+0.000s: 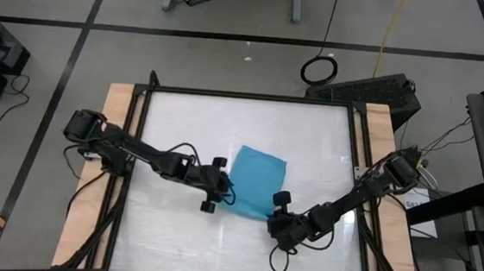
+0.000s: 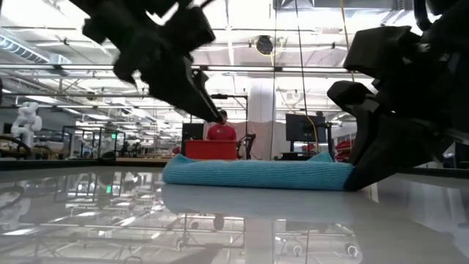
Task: Roll towel
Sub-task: Roll the blue towel
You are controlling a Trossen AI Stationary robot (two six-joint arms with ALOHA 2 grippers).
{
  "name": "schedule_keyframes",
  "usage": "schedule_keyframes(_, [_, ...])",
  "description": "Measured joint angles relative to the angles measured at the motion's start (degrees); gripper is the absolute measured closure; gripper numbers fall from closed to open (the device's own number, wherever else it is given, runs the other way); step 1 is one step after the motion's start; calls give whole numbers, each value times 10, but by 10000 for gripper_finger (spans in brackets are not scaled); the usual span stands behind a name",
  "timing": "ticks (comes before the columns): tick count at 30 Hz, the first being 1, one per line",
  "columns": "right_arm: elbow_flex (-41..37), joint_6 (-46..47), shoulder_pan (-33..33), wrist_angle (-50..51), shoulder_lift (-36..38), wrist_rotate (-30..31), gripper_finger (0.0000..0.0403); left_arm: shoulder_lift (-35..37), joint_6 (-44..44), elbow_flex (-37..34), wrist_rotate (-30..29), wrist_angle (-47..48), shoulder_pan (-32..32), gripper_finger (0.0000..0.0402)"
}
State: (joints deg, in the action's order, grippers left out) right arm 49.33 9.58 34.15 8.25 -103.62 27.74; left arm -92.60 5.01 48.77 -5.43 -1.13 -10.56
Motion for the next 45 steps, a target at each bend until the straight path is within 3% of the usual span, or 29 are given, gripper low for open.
schedule_keyframes(11, [0,-4,0,-4,4,-24,401,-85,72,0,9,-62,63,239])
schedule_keyframes(20, [0,13,18,4,18,-39,401,-116,88,2,52,-31,95,239])
schedule_keyframes(33, [0,23,40,4,18,-40,401,-110,15,1,76,-9,101,239])
schedule_keyframes(45, [1,96,18,30,21,-62,401,-32,57,19,80,-5,44,239])
